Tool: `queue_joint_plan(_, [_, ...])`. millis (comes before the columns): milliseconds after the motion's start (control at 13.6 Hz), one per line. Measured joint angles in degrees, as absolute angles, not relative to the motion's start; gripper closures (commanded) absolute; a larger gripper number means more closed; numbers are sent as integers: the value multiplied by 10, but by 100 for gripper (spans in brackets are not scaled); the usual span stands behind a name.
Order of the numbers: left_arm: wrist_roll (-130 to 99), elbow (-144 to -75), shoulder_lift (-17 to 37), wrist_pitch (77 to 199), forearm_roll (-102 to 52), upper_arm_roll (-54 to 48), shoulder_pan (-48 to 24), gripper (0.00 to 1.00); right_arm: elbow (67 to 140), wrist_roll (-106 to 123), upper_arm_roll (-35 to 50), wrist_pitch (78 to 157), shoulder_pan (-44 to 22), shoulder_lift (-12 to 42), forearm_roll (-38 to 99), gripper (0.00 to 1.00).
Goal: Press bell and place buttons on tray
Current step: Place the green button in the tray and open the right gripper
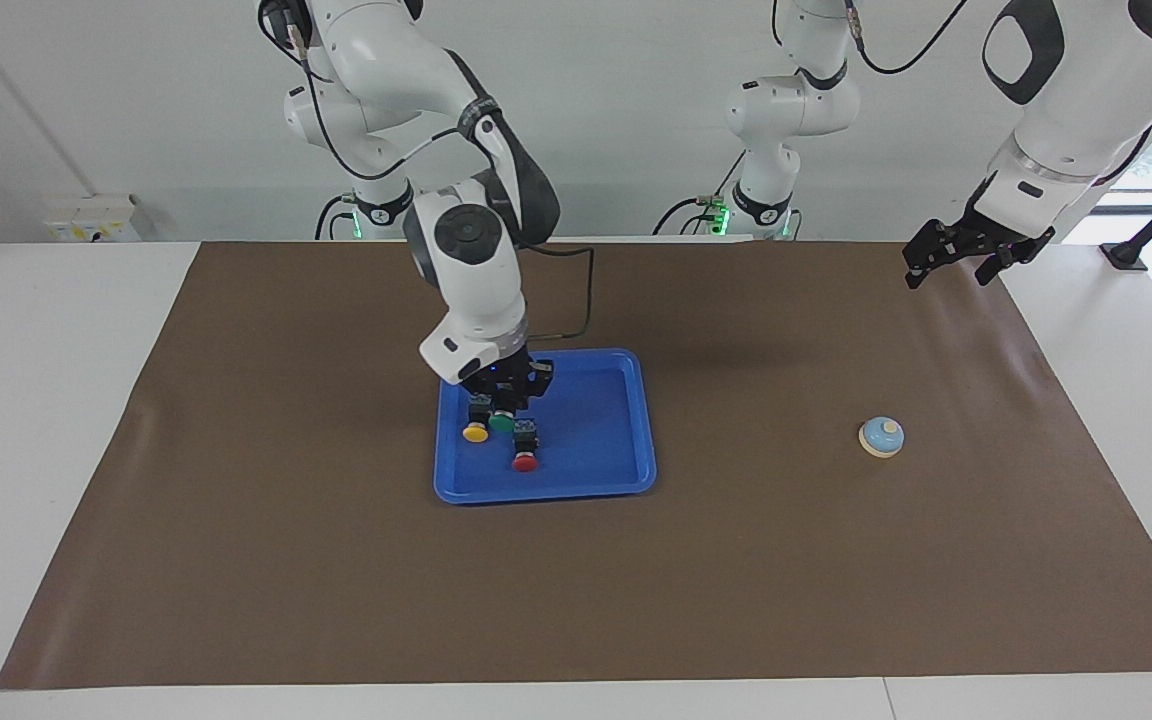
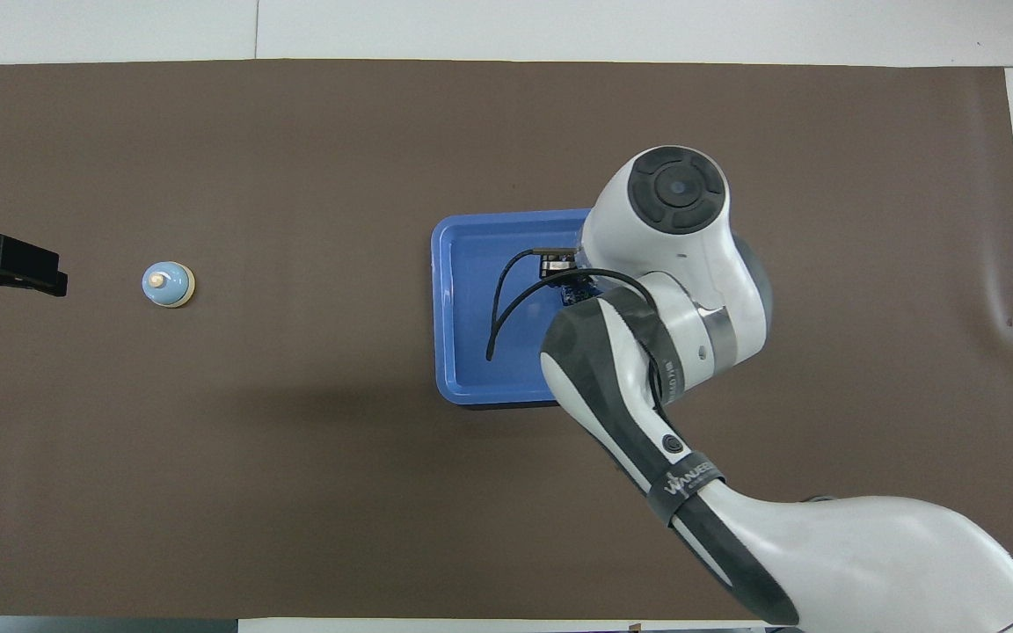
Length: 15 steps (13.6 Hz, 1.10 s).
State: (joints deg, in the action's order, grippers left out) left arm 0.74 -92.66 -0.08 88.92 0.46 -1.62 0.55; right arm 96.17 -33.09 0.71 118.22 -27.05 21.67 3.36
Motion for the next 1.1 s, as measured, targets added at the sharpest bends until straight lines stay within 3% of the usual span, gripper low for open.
queue_joint_plan(515, [7,-927,-1,889,5,-16,5,0,922,-360,7,1199,-311,279,64,100])
queue_joint_plan(662, [7,-927,-1,889,5,-16,5,0,937,-360,6,1223,-311,284,64,58])
queue_joint_plan(882, [7,-927,-1,889,5,-16,5,0,972,-360,6,1253,-311,284,64,46])
queue_joint_plan(956, [7,-927,-1,889,5,-16,5,0,978,-359,6,1255,-312,284,64,0])
queue_joint_plan(1103, [7,-927,-1,889,5,-16,5,0,979,-359,6,1255,-313,282,64,0])
